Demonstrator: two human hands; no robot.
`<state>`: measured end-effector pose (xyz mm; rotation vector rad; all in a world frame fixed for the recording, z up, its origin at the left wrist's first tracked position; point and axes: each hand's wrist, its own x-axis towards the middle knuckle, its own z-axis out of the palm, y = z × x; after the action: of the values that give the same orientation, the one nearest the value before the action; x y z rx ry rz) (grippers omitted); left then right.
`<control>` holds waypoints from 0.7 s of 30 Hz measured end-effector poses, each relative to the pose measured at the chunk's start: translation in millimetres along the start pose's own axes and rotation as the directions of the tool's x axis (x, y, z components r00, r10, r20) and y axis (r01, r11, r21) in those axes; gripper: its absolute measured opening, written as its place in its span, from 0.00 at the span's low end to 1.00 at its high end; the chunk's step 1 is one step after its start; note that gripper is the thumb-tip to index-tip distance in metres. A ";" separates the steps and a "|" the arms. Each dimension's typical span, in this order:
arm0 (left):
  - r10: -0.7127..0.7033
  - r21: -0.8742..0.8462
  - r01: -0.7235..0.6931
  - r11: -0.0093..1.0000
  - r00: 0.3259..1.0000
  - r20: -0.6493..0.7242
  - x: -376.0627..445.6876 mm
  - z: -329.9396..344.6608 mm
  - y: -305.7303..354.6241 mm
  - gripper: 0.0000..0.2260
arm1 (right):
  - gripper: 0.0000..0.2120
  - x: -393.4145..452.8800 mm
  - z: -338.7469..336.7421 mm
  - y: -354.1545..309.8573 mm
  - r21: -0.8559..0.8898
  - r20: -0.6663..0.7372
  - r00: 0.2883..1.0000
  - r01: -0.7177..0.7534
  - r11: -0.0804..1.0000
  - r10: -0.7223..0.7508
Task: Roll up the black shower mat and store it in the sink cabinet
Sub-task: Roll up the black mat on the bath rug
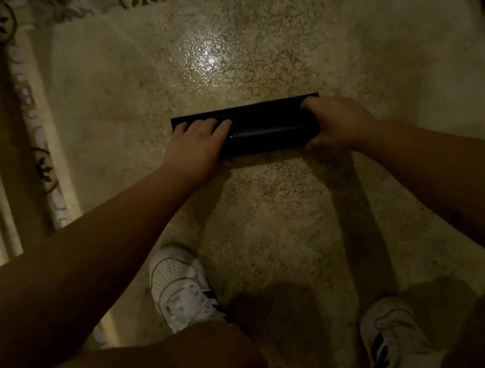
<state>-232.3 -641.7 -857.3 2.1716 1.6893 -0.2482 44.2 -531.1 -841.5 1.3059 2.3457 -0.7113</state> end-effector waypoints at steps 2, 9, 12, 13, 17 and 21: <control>-0.017 -0.022 0.016 1.000 0.999 -0.028 -2.6 -0.6 -1.5 0.34 | 0.33 0.6 -0.5 -0.3 0.017 0.057 0.998 0.002 1.000 -0.003; 0.015 -0.065 -0.014 0.998 0.999 0.028 6.0 -20.2 -7.1 0.28 | 0.31 6.7 -10.8 4.0 0.207 0.231 0.972 -0.080 0.975 0.031; 0.023 -0.090 -0.020 0.996 0.999 0.040 6.2 -23.9 -7.6 0.27 | 0.31 3.0 -8.4 7.1 0.260 0.252 0.968 -0.091 0.961 0.024; 0.021 -0.084 -0.017 0.996 0.999 0.044 6.7 -24.4 -7.3 0.26 | 0.30 0.3 -6.0 8.2 0.281 0.243 0.970 -0.089 0.955 0.019; 0.028 -0.046 -0.025 0.999 0.998 0.059 9.7 -26.1 -6.7 0.26 | 0.33 -14.3 9.4 6.9 0.115 0.109 0.991 0.071 0.991 -0.083; 0.019 -0.036 -0.015 0.999 0.995 0.099 15.6 -28.0 -8.3 0.25 | 0.39 -24.0 21.4 -4.2 0.007 -0.051 0.996 0.075 0.997 -0.075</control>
<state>-238.7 -614.9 -839.0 2.1112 1.6084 -0.3145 54.2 -561.8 -844.9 1.2593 2.4455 -0.7198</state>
